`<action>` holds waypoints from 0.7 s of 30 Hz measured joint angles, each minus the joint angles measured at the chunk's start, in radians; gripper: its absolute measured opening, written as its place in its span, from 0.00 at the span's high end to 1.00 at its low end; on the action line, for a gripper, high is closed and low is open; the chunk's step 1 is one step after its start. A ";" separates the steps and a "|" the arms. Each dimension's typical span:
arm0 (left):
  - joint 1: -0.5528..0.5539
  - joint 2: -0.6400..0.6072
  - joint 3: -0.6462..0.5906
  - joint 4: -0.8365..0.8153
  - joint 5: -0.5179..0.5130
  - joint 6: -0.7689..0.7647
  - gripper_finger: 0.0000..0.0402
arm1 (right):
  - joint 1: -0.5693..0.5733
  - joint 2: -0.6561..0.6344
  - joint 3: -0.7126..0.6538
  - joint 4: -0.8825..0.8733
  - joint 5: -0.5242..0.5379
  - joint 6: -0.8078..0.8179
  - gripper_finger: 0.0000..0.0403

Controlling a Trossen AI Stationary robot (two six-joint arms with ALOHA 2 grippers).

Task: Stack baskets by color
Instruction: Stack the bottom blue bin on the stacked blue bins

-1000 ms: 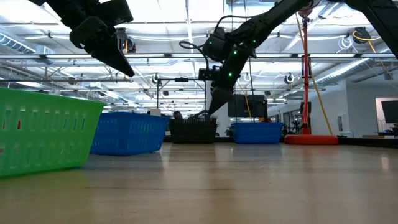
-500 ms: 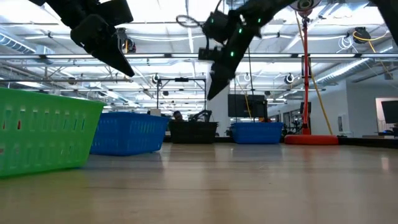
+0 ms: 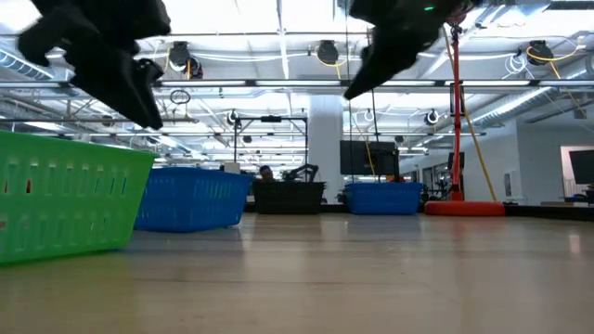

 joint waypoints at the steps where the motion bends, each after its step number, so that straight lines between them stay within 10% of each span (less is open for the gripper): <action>1: -0.019 0.000 0.000 -0.011 0.001 -0.003 0.64 | 0.022 -0.028 -0.038 0.026 0.000 0.012 0.68; 21: -0.123 0.146 0.000 -0.127 0.016 0.001 0.68 | 0.171 -0.229 -0.315 0.251 0.055 0.054 0.68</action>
